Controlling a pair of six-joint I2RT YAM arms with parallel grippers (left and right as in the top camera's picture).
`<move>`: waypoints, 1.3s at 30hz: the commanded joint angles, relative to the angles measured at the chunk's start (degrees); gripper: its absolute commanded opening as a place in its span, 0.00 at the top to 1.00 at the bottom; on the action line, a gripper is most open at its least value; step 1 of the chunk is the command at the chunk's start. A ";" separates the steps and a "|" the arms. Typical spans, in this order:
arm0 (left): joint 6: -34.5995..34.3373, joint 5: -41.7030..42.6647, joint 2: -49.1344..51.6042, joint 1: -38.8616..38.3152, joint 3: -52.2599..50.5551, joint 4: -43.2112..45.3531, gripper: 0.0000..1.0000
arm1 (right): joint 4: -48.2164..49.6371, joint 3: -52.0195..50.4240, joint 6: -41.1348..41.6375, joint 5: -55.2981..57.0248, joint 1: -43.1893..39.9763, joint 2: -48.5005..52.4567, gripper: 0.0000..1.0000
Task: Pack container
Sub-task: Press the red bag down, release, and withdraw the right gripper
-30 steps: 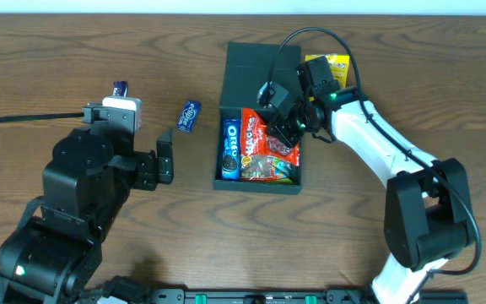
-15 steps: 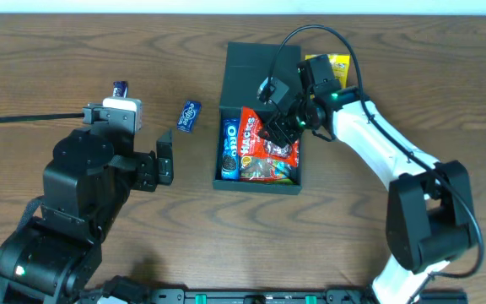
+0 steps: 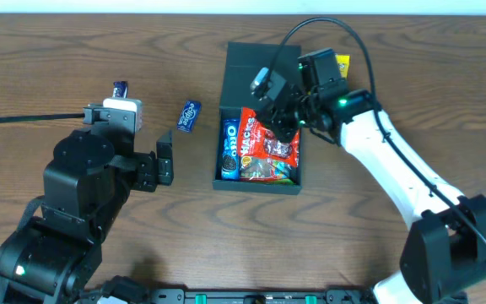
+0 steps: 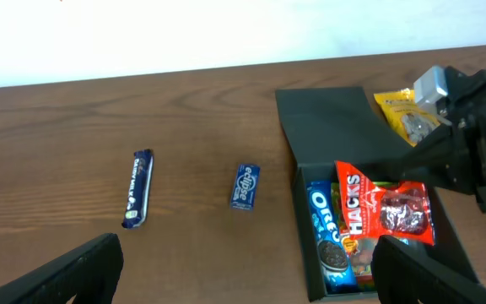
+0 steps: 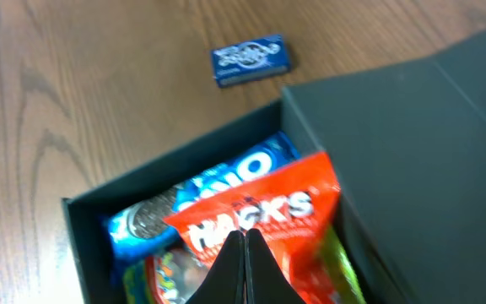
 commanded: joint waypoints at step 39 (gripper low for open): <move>0.39 -0.55 -0.02 0.24 0.57 -0.07 0.05 | 3.23 1.16 3.23 7.63 1.88 9.35 0.99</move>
